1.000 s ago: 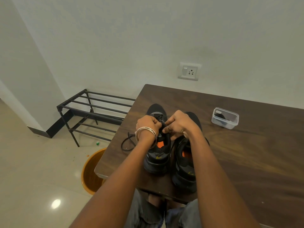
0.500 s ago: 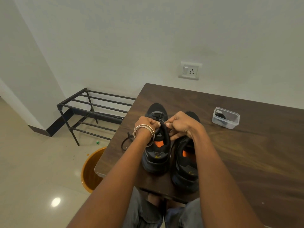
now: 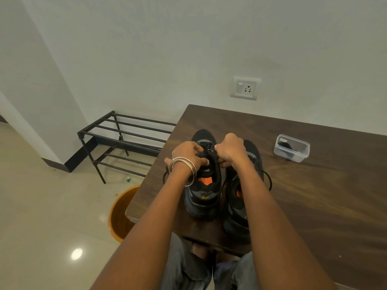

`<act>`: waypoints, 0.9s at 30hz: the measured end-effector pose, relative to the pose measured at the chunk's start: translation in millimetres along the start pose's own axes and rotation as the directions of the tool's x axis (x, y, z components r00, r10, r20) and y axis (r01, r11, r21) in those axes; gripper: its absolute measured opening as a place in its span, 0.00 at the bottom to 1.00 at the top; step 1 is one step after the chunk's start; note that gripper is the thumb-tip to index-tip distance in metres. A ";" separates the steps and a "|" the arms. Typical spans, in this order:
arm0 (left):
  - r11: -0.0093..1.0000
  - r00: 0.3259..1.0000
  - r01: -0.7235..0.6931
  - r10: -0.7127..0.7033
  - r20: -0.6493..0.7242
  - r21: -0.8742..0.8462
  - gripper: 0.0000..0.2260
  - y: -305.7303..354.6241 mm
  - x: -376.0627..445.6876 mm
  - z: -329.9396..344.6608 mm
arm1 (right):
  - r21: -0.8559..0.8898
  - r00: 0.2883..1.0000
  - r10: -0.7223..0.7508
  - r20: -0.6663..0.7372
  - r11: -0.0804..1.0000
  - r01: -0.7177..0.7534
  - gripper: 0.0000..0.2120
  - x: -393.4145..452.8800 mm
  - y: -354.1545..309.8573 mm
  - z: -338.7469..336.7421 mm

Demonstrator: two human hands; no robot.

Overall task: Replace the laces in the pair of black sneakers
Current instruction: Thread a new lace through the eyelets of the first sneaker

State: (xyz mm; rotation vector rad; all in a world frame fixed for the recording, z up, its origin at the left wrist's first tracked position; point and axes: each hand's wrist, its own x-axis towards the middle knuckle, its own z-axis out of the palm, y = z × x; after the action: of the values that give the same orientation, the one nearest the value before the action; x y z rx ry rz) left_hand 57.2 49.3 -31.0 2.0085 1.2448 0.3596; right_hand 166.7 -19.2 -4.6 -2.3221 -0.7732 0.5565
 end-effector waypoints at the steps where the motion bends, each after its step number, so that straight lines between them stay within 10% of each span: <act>1: 1.000 1.000 0.006 -0.006 -0.015 0.025 0.14 -0.9 -2.0 0.2 | -0.036 0.999 -0.020 -0.030 0.999 0.018 0.04 -4.2 -4.1 -3.0; 5: 0.996 0.996 0.052 -0.047 -0.079 0.069 0.11 1.6 -10.4 -1.0 | -0.004 0.978 -0.083 -0.193 0.996 0.084 0.09 -16.7 -14.8 -20.6; 8: 0.994 0.994 0.100 -0.097 -0.048 0.052 0.11 -1.0 -10.0 -1.4 | 0.384 0.939 -0.015 -0.343 0.910 0.154 0.13 -20.8 -17.1 -35.1; 11: 0.992 0.993 0.122 -0.122 -0.002 0.035 0.21 -4.7 -6.3 -1.6 | 0.877 0.926 0.177 -0.333 0.419 0.235 0.11 -23.0 -16.8 -50.4; 13: 0.990 0.991 0.129 -0.131 0.037 0.050 0.25 -6.3 -7.3 -3.7 | 0.900 0.884 0.239 -0.403 0.279 0.335 0.09 -21.1 -12.6 -60.7; 16: 0.989 0.987 0.136 -0.140 0.081 0.051 0.26 -9.8 -6.2 -7.1 | 0.721 0.852 0.109 -0.513 0.593 0.358 0.06 -17.1 -7.6 -61.9; 19: 0.990 0.987 0.130 -0.135 0.092 0.057 0.26 -9.7 -5.8 -8.7 | 0.222 0.942 -0.242 -0.231 0.930 0.293 0.05 -13.3 -3.0 -43.9; 22: 0.991 0.985 0.126 -0.131 0.109 0.052 0.25 -9.0 -6.9 -8.5 | -0.240 0.961 -0.220 0.167 0.936 0.256 0.08 -4.1 3.8 -15.9; 27: 0.989 0.984 0.138 -0.142 0.103 0.045 0.25 -10.7 -5.5 -6.9 | -0.198 0.986 -0.125 0.114 0.969 0.146 0.07 0.3 5.0 -12.8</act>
State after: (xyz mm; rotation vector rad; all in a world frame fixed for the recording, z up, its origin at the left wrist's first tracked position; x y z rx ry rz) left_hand 43.5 50.4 -33.0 1.9320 1.3262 0.1603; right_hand 176.0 -27.7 1.2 -2.4187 -1.0735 0.5585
